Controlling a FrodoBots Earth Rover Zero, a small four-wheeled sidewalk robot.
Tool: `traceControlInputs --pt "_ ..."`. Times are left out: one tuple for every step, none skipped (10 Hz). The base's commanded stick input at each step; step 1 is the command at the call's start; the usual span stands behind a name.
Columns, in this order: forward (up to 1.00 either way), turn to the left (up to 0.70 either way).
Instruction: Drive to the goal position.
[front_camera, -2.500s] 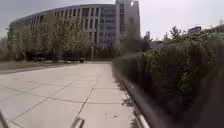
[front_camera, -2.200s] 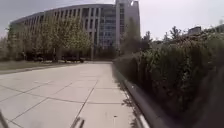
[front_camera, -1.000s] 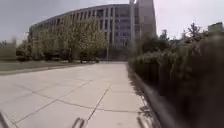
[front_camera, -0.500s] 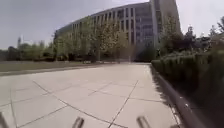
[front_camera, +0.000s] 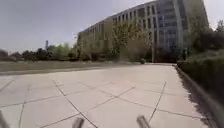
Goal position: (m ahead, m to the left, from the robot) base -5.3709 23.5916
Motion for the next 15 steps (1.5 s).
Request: traceControlInputs --pt "0.70 0.35" --pt "0.70 0.35" --pt "0.70 0.35" --pt "0.70 0.35" --pt "0.70 0.35" --pt "0.70 0.35" --pt "0.70 0.35" --pt "0.70 0.35" --pt "0.70 0.35" --pt "0.70 0.35" --pt "0.70 0.35" --pt "0.70 0.35" --pt "0.70 0.35" --pt "0.70 0.35" --pt "0.70 0.35"
